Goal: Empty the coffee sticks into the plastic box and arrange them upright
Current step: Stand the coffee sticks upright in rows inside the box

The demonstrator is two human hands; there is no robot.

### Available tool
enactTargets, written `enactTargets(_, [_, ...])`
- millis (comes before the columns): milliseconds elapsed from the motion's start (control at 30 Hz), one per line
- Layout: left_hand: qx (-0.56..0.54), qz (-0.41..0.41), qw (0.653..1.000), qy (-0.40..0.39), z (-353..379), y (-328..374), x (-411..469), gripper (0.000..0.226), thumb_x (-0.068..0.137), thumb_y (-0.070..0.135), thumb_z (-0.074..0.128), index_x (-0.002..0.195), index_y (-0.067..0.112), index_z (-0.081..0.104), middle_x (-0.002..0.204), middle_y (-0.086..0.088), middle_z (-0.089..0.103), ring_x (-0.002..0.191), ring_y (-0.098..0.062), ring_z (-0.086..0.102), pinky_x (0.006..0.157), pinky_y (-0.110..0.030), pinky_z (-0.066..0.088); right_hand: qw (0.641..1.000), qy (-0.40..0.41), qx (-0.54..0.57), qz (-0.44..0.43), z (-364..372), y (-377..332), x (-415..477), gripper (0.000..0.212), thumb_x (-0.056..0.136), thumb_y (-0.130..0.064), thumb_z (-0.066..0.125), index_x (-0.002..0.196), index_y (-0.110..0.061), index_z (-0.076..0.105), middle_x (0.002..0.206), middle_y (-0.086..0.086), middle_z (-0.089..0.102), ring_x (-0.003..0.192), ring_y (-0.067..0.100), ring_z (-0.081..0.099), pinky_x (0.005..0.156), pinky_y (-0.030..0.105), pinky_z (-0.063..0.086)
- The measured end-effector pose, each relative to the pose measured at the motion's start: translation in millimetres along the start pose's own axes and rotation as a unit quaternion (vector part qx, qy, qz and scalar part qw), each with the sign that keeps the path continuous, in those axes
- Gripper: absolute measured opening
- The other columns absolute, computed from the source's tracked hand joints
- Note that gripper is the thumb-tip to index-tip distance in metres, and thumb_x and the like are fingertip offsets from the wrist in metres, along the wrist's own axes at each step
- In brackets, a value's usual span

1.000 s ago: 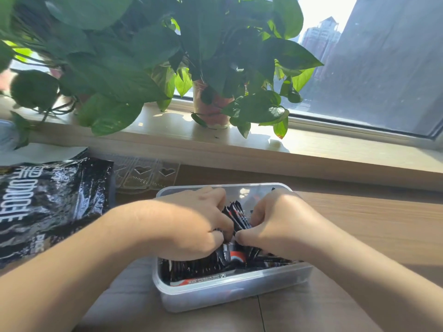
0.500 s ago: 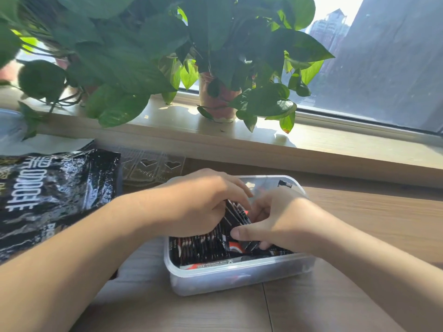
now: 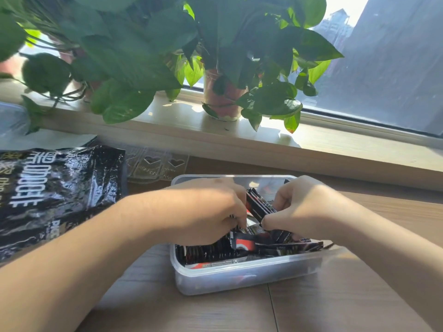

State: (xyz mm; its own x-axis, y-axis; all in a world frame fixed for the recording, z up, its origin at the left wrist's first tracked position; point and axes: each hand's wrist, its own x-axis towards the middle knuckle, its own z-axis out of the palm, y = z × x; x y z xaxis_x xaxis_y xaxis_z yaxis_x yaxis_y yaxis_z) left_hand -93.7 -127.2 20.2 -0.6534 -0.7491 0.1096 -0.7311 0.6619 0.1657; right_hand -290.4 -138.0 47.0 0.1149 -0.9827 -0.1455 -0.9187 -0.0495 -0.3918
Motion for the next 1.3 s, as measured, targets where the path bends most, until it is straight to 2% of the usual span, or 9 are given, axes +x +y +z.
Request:
enactTargets(133, [0.005, -0.020, 0.997, -0.076, 0, 1, 2, 0.035, 0.098, 0.052, 0.046, 0.107, 0.028, 0.069, 0.103, 0.011, 0.049, 0.102, -0.007, 0.040, 0.094, -0.031, 0.040, 1.000, 0.006, 0.003, 0.002, -1, 5, 1, 0.034, 0.063, -0.034, 0.079, 0.078, -0.005, 0.068, 0.056, 0.001, 0.059, 0.047, 0.016, 0.055, 0.048, 0.024, 0.039])
enactTargets(267, [0.012, -0.035, 0.989, -0.143, -8, 7, 14, 0.039, 0.095, 0.056, 0.051, 0.119, 0.029, 0.066, 0.113, 0.005, 0.049, 0.115, -0.014, 0.042, 0.094, -0.028, 0.040, 1.000, 0.016, 0.011, -0.005, -12, 9, -3, 0.028, 0.066, -0.032, 0.079, 0.074, -0.007, 0.069, 0.055, 0.006, 0.064, 0.045, 0.014, 0.056, 0.040, 0.018, 0.036])
enactTargets(400, [0.002, -0.059, 0.980, -0.191, -11, 15, 28, 0.049, 0.090, 0.062, 0.056, 0.121, 0.025, 0.065, 0.118, 0.002, 0.056, 0.114, -0.022, 0.054, 0.095, -0.040, 0.050, 0.999, 0.019, 0.023, -0.015, -27, 11, -5, 0.024, 0.067, -0.033, 0.081, 0.066, -0.012, 0.069, 0.062, 0.010, 0.072, 0.047, 0.016, 0.061, 0.046, 0.023, 0.042])
enactTargets(533, [0.013, -0.081, 0.976, -0.201, -8, 25, 41, 0.048, 0.086, 0.059, 0.061, 0.105, 0.015, 0.070, 0.106, -0.007, 0.067, 0.097, -0.028, 0.064, 0.080, -0.037, 0.056, 0.998, 0.030, 0.044, -0.023, -34, 16, -6, 0.022, 0.069, -0.033, 0.082, 0.068, -0.015, 0.070, 0.066, 0.011, 0.074, 0.049, 0.020, 0.065, 0.050, 0.026, 0.046])
enactTargets(600, [-0.007, -0.097, 0.974, -0.207, -7, 27, 45, 0.045, 0.086, 0.055, 0.065, 0.102, 0.014, 0.071, 0.103, -0.008, 0.069, 0.093, -0.027, 0.065, 0.071, -0.032, 0.051, 0.998, 0.037, 0.052, -0.026, -36, 18, -8, 0.021, 0.070, -0.033, 0.082, 0.068, -0.015, 0.071, 0.065, 0.009, 0.075, 0.053, 0.026, 0.068, 0.051, 0.027, 0.048])
enactTargets(733, [-0.061, -0.119, 0.970, -0.203, -12, 30, 43, 0.043, 0.084, 0.048, 0.071, 0.098, 0.008, 0.070, 0.086, -0.007, 0.066, 0.072, -0.020, 0.055, 0.059, -0.029, 0.038, 0.996, 0.041, 0.068, -0.028, -38, 24, -13, 0.020, 0.070, -0.032, 0.081, 0.069, -0.014, 0.072, 0.065, 0.008, 0.075, 0.050, 0.016, 0.065, 0.050, 0.027, 0.048])
enactTargets(1000, [-0.045, -0.144, 0.980, -0.126, -47, 19, 18, 0.024, 0.078, 0.045, 0.077, 0.082, 0.026, 0.064, 0.074, 0.012, 0.068, 0.067, -0.004, 0.062, 0.065, -0.026, 0.052, 0.994, 0.042, 0.102, -0.023, -42, 29, -15, 0.018, 0.069, -0.030, 0.080, 0.068, -0.014, 0.072, 0.064, 0.008, 0.075, 0.053, 0.018, 0.065, 0.051, 0.027, 0.048])
enactTargets(1233, [-0.037, -0.099, 0.976, -0.190, -69, 2, -6, 0.018, 0.076, 0.041, 0.080, 0.085, 0.041, 0.065, 0.084, 0.022, 0.068, 0.069, 0.003, 0.059, 0.060, -0.013, 0.045, 0.993, 0.044, 0.105, -0.032, -40, 29, -18, 0.018, 0.068, -0.030, 0.080, 0.070, -0.014, 0.073, 0.064, 0.006, 0.075, 0.065, 0.026, 0.073, 0.051, 0.028, 0.049])
enactTargets(1300, [0.019, -0.063, 0.982, -0.180, -62, 0, 0, 0.020, 0.075, 0.036, 0.080, 0.091, 0.039, 0.068, 0.086, 0.018, 0.067, 0.078, 0.002, 0.059, 0.069, -0.017, 0.046, 0.993, 0.046, 0.106, -0.035, -39, 27, -19, 0.017, 0.069, -0.029, 0.080, 0.069, -0.014, 0.073, 0.063, 0.006, 0.075, 0.064, 0.024, 0.073, 0.051, 0.027, 0.050])
